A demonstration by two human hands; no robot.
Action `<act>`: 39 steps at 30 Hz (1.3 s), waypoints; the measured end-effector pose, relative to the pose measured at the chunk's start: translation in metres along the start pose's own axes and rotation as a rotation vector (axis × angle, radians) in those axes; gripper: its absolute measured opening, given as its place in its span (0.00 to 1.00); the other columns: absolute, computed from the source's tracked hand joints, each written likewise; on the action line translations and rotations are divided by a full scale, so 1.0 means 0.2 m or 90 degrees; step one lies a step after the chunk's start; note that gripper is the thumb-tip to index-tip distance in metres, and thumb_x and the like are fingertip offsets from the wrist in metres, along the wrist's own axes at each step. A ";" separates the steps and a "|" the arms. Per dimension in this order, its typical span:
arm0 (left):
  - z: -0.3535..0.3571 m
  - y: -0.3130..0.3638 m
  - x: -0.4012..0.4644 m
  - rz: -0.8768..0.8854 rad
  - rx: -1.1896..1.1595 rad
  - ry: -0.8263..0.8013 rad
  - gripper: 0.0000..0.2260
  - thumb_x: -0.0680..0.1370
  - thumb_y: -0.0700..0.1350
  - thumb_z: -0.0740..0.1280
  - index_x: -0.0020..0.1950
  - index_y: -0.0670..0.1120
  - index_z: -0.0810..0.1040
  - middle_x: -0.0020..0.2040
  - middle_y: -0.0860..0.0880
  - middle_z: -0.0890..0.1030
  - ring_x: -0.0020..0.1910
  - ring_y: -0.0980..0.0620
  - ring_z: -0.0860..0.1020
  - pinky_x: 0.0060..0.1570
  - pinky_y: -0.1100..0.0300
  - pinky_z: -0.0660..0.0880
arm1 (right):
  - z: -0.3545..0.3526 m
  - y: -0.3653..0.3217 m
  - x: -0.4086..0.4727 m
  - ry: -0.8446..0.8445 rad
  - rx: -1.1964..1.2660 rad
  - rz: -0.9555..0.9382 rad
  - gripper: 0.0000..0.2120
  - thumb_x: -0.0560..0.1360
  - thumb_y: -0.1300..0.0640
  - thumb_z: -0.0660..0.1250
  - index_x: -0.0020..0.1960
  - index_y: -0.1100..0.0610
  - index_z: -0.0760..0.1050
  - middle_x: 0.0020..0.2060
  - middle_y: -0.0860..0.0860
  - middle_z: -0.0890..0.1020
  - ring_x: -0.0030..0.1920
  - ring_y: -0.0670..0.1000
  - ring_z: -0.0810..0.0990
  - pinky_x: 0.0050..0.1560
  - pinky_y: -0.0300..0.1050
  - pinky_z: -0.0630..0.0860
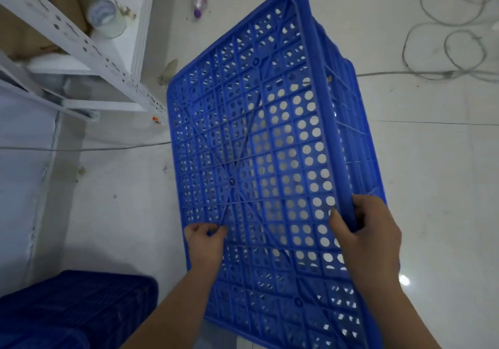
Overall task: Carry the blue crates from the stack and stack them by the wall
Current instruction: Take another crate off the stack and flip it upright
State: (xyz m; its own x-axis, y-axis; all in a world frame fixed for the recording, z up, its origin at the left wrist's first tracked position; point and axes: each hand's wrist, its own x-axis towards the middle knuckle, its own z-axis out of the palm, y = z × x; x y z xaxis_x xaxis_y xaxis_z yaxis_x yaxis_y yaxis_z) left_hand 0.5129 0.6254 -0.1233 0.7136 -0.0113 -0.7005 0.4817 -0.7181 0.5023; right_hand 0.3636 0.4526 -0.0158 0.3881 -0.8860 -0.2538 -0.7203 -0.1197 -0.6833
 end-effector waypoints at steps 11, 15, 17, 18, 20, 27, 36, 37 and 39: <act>0.20 0.04 0.14 -0.049 0.008 -0.172 0.20 0.74 0.50 0.69 0.59 0.37 0.77 0.62 0.41 0.72 0.59 0.39 0.75 0.62 0.49 0.72 | 0.06 -0.01 0.04 0.057 0.033 0.043 0.10 0.73 0.59 0.70 0.41 0.52 0.69 0.36 0.49 0.72 0.33 0.45 0.69 0.33 0.32 0.65; 0.19 0.07 0.12 -0.026 0.037 -0.191 0.23 0.81 0.46 0.61 0.74 0.40 0.64 0.70 0.45 0.69 0.65 0.46 0.71 0.63 0.56 0.68 | 0.12 -0.06 -0.01 0.077 0.058 0.063 0.13 0.74 0.58 0.70 0.40 0.48 0.66 0.35 0.44 0.69 0.32 0.43 0.68 0.32 0.27 0.67; 0.17 0.09 0.10 -0.039 0.022 -0.191 0.24 0.82 0.47 0.57 0.77 0.42 0.58 0.76 0.44 0.62 0.72 0.45 0.65 0.69 0.53 0.64 | 0.17 -0.11 -0.04 0.077 0.055 0.063 0.13 0.74 0.58 0.69 0.40 0.49 0.65 0.34 0.44 0.68 0.31 0.43 0.67 0.31 0.28 0.67; 0.15 0.10 0.10 -0.042 0.006 -0.191 0.25 0.82 0.49 0.56 0.78 0.44 0.56 0.77 0.45 0.60 0.74 0.46 0.63 0.71 0.52 0.62 | 0.21 -0.13 -0.05 0.070 0.051 0.066 0.13 0.74 0.58 0.69 0.39 0.50 0.65 0.33 0.44 0.67 0.31 0.43 0.66 0.30 0.30 0.65; 0.13 0.13 0.09 -0.035 -0.028 -0.202 0.27 0.82 0.52 0.57 0.78 0.46 0.53 0.78 0.47 0.58 0.75 0.47 0.61 0.73 0.51 0.60 | 0.29 -0.17 -0.08 0.046 0.037 0.062 0.14 0.75 0.56 0.68 0.38 0.51 0.63 0.33 0.44 0.65 0.29 0.44 0.64 0.28 0.33 0.62; -0.07 0.25 0.14 0.034 -0.161 -0.260 0.42 0.66 0.71 0.63 0.75 0.52 0.63 0.74 0.49 0.68 0.71 0.49 0.68 0.72 0.47 0.63 | 0.64 -0.42 -0.14 -0.053 -0.002 -0.006 0.11 0.73 0.55 0.69 0.41 0.55 0.67 0.36 0.47 0.72 0.33 0.48 0.72 0.31 0.37 0.63; -0.34 0.37 0.19 0.008 -0.182 -0.323 0.26 0.64 0.60 0.73 0.53 0.43 0.79 0.52 0.45 0.81 0.53 0.46 0.78 0.57 0.51 0.74 | 1.03 -0.54 -0.25 -0.059 -0.189 -0.056 0.23 0.47 0.51 0.84 0.35 0.53 0.76 0.27 0.47 0.78 0.20 0.45 0.75 0.17 0.33 0.66; -0.35 0.36 0.22 0.005 -0.155 -0.315 0.20 0.67 0.56 0.72 0.50 0.43 0.78 0.49 0.45 0.81 0.51 0.46 0.78 0.53 0.53 0.74 | 1.05 -0.53 -0.26 -0.064 -0.195 -0.060 0.24 0.46 0.51 0.84 0.35 0.53 0.76 0.27 0.47 0.78 0.20 0.45 0.75 0.16 0.33 0.65; -0.36 0.34 0.25 -0.012 -0.153 -0.295 0.08 0.75 0.49 0.68 0.47 0.45 0.79 0.46 0.47 0.82 0.48 0.48 0.78 0.46 0.55 0.74 | 1.09 -0.51 -0.28 -0.076 -0.191 -0.057 0.24 0.45 0.51 0.84 0.35 0.53 0.76 0.26 0.47 0.77 0.20 0.45 0.74 0.16 0.33 0.64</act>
State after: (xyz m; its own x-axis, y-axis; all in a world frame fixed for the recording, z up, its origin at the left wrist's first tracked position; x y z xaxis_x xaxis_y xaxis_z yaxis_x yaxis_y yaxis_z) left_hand 0.6176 0.6258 -0.0876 0.4290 -0.3458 -0.8345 0.6346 -0.5421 0.5508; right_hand 0.5397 0.6125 -0.0814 0.5090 -0.8095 -0.2926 -0.8105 -0.3364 -0.4795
